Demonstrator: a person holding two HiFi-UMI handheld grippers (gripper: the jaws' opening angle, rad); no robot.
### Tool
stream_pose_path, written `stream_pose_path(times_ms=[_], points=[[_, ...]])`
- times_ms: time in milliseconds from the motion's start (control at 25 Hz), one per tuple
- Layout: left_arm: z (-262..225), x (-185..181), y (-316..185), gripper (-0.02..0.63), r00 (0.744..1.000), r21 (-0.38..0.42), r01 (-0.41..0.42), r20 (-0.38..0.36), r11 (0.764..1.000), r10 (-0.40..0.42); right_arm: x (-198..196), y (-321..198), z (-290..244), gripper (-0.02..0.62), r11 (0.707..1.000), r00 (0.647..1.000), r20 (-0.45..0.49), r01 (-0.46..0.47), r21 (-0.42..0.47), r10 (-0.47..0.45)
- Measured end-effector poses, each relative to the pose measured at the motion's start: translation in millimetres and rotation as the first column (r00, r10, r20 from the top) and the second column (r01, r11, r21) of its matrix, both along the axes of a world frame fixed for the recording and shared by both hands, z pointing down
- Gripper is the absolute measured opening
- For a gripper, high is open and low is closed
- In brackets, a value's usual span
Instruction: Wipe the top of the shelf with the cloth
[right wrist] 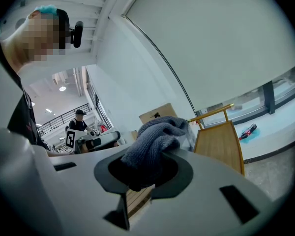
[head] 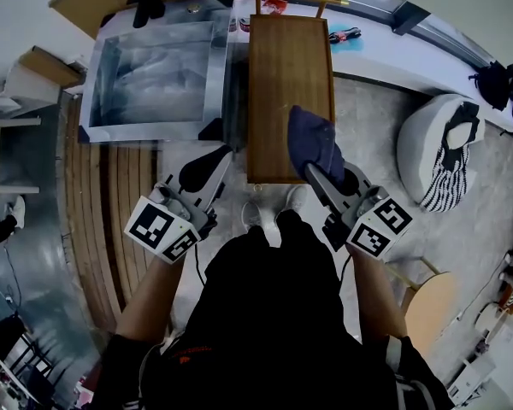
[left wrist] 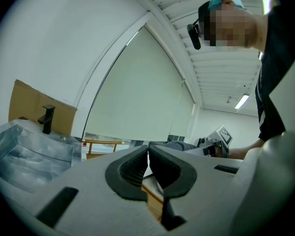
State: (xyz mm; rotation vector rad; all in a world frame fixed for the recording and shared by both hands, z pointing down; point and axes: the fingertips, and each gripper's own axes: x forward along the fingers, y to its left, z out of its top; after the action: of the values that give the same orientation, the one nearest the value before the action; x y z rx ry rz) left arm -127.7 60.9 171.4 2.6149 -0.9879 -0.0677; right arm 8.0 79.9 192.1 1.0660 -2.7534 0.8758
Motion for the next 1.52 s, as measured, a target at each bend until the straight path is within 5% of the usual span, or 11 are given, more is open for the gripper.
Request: stream_pose_path(times_ms=[640, 880, 1520], points=[[18, 64, -47, 0.026, 0.986, -0.043, 0.163, 0.054, 0.986, -0.161, 60, -87, 36, 0.061, 0.991, 0.991, -0.022, 0.135, -0.001, -0.135], [44, 77, -57, 0.026, 0.978, -0.079, 0.198, 0.077, 0.977, -0.192, 67, -136, 72, 0.061, 0.985, 0.981, -0.098, 0.171, 0.015, -0.168], [120, 38, -79, 0.026, 0.984, -0.193, 0.15, 0.125, 0.97, -0.127, 23, -273, 184, 0.061, 0.994, 0.974, -0.201, 0.102, -0.034, -0.107]])
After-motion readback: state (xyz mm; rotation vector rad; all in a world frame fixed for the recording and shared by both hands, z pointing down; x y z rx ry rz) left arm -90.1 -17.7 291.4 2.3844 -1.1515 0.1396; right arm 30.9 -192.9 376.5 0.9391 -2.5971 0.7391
